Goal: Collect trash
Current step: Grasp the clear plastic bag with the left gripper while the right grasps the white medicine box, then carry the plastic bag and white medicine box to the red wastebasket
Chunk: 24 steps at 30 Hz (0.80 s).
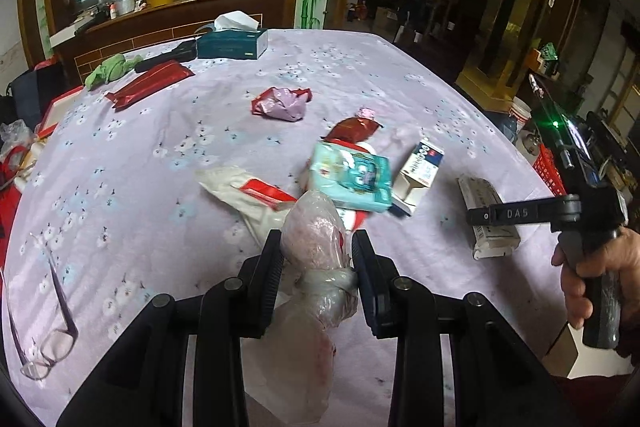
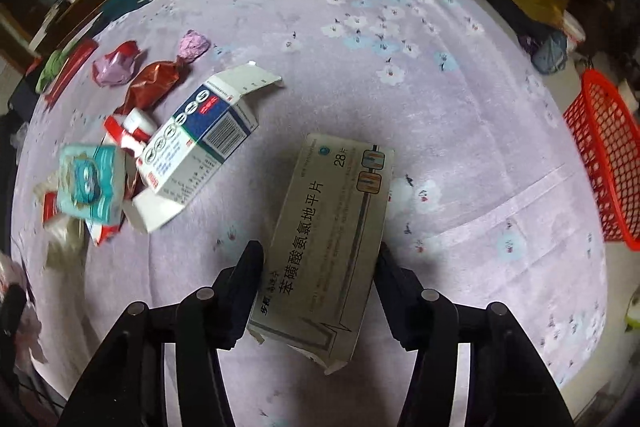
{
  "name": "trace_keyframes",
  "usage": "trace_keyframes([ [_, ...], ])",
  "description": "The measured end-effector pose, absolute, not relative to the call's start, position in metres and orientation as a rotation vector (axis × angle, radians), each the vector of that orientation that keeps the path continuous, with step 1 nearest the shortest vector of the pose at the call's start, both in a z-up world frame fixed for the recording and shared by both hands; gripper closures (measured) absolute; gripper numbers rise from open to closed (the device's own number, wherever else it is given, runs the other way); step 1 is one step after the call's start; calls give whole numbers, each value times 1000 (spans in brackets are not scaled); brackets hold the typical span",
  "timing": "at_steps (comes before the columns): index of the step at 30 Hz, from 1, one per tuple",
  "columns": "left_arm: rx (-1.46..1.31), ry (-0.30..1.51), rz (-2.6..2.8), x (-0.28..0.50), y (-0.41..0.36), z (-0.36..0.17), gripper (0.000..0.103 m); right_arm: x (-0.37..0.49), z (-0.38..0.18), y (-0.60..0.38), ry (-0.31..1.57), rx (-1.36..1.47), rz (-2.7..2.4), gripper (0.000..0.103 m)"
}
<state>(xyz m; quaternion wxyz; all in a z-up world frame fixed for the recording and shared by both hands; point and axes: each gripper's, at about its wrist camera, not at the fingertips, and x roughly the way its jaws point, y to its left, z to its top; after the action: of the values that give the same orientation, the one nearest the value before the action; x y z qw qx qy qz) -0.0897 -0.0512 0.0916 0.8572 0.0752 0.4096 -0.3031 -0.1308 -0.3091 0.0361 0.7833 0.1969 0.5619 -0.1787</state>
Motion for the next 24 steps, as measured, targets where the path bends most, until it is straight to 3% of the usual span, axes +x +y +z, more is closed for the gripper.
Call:
trace_keyframes([
  [12,167,818,-559,-107,-82,103,70,-176,108,-271,921,244,-248,45],
  [24,211,808,-522,-119,-112,107,70,-193,113,-292,909,269,-241,45],
])
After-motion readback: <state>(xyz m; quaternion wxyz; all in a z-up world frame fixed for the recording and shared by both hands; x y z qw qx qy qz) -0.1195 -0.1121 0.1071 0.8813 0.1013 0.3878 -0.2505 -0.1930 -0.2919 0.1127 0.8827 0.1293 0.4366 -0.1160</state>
